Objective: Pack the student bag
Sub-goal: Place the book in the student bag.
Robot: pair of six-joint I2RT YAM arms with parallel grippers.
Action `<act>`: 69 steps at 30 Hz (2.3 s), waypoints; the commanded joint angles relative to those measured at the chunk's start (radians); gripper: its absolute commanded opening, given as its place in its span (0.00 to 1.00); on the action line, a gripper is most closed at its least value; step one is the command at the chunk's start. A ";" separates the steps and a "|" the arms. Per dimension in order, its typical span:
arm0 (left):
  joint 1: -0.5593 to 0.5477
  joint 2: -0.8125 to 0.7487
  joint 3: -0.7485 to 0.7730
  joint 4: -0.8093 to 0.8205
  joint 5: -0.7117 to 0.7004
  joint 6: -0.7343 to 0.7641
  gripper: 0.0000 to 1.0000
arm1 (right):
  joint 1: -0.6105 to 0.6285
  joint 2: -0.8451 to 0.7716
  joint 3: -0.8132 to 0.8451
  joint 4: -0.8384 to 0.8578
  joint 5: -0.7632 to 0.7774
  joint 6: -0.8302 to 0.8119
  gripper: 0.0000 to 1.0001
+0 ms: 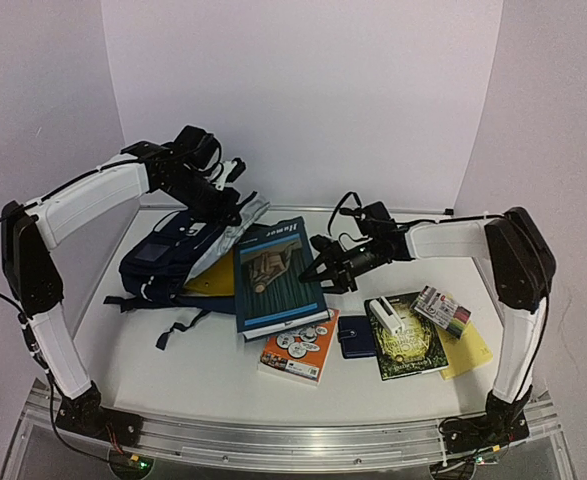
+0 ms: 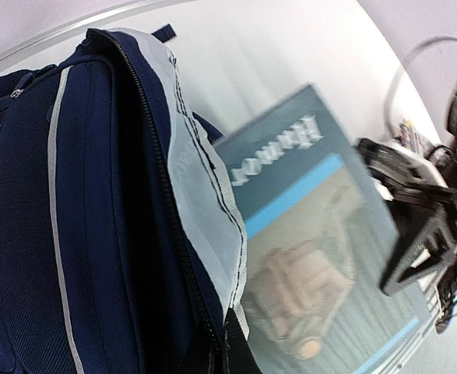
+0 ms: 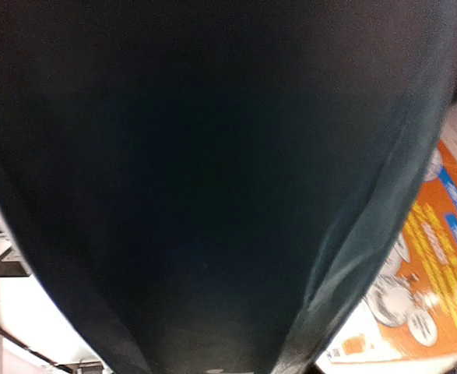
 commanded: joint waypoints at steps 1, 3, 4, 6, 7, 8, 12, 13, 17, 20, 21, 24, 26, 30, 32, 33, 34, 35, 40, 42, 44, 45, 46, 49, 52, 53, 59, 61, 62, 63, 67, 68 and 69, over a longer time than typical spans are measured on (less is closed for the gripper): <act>-0.010 -0.143 -0.040 0.094 0.106 0.048 0.00 | 0.035 0.094 0.167 0.039 -0.077 0.107 0.00; -0.009 -0.170 -0.072 0.113 0.129 0.049 0.00 | 0.053 0.149 0.227 0.042 -0.081 0.154 0.00; -0.009 -0.188 -0.089 0.123 0.143 0.049 0.00 | 0.059 0.183 0.252 0.044 -0.083 0.173 0.00; -0.010 -0.212 -0.115 0.148 0.164 0.043 0.00 | 0.070 0.227 0.301 0.051 -0.079 0.207 0.00; -0.010 -0.223 -0.127 0.159 0.175 0.040 0.00 | 0.075 0.247 0.325 0.063 -0.071 0.225 0.00; -0.010 -0.228 -0.134 0.165 0.183 0.034 0.00 | 0.078 0.259 0.346 0.084 -0.058 0.244 0.00; -0.010 -0.235 -0.147 0.177 0.217 0.030 0.00 | 0.079 0.311 0.377 0.465 0.010 0.568 0.00; -0.010 -0.236 -0.150 0.180 0.222 0.029 0.00 | 0.078 0.329 0.373 0.595 0.024 0.737 0.00; -0.010 -0.244 -0.158 0.185 0.232 0.030 0.00 | 0.082 0.449 0.412 1.146 0.106 1.158 0.00; -0.010 -0.245 -0.156 0.181 0.241 0.033 0.00 | 0.090 0.481 0.430 1.131 0.128 1.130 0.00; -0.010 -0.245 -0.155 0.180 0.242 0.036 0.00 | 0.092 0.496 0.440 1.128 0.132 1.125 0.00; -0.009 -0.232 -0.145 0.172 0.248 0.040 0.00 | 0.100 0.532 0.458 1.111 0.149 1.098 0.00; -0.008 -0.219 -0.137 0.168 0.259 0.042 0.00 | 0.112 0.541 0.462 1.064 0.167 1.050 0.00; -0.008 -0.197 -0.123 0.170 0.279 0.043 0.00 | 0.148 0.525 0.494 0.791 0.231 0.811 0.00; -0.006 -0.191 -0.114 0.170 0.288 0.043 0.00 | 0.161 0.521 0.529 0.652 0.267 0.682 0.00; -0.006 -0.189 -0.113 0.169 0.292 0.043 0.00 | 0.165 0.524 0.548 0.607 0.283 0.628 0.00; -0.005 -0.188 -0.112 0.170 0.296 0.043 0.00 | 0.167 0.528 0.568 0.557 0.299 0.594 0.00; -0.002 -0.189 -0.114 0.173 0.305 0.041 0.00 | 0.170 0.532 0.585 0.515 0.324 0.546 0.00; 0.015 -0.185 -0.137 0.199 0.342 0.025 0.00 | 0.199 0.572 0.650 0.434 0.373 0.467 0.00; 0.021 -0.180 -0.142 0.208 0.354 0.020 0.00 | 0.214 0.598 0.684 0.427 0.374 0.465 0.00; 0.027 -0.172 -0.143 0.213 0.364 0.014 0.00 | 0.227 0.623 0.730 0.419 0.363 0.468 0.00; 0.029 -0.168 -0.143 0.216 0.370 0.012 0.00 | 0.229 0.632 0.749 0.419 0.366 0.476 0.00; 0.030 -0.165 -0.142 0.219 0.376 0.011 0.00 | 0.230 0.640 0.766 0.422 0.370 0.482 0.00; 0.031 -0.153 -0.141 0.228 0.400 0.006 0.00 | 0.231 0.676 0.824 0.435 0.386 0.504 0.00; 0.032 -0.147 -0.144 0.235 0.410 0.000 0.00 | 0.236 0.714 0.876 0.456 0.387 0.536 0.15; 0.033 -0.146 -0.144 0.234 0.409 -0.001 0.00 | 0.237 0.715 0.875 0.456 0.387 0.535 0.26; 0.077 -0.168 -0.160 0.240 0.403 -0.026 0.00 | 0.198 0.563 0.662 0.410 0.420 0.428 0.71; 0.089 -0.175 -0.168 0.238 0.379 -0.033 0.00 | 0.187 0.504 0.600 0.366 0.438 0.363 0.73; 0.092 -0.176 -0.171 0.235 0.363 -0.039 0.00 | 0.184 0.475 0.575 0.358 0.441 0.337 0.74; 0.096 -0.175 -0.174 0.232 0.351 -0.043 0.00 | 0.182 0.450 0.552 0.353 0.441 0.320 0.75; 0.111 -0.173 -0.194 0.232 0.300 -0.069 0.00 | 0.174 0.386 0.489 0.333 0.448 0.275 0.75; 0.113 -0.174 -0.199 0.234 0.290 -0.077 0.00 | 0.173 0.374 0.483 0.315 0.458 0.252 0.74; 0.115 -0.174 -0.201 0.233 0.272 -0.085 0.00 | 0.172 0.366 0.481 0.282 0.472 0.221 0.73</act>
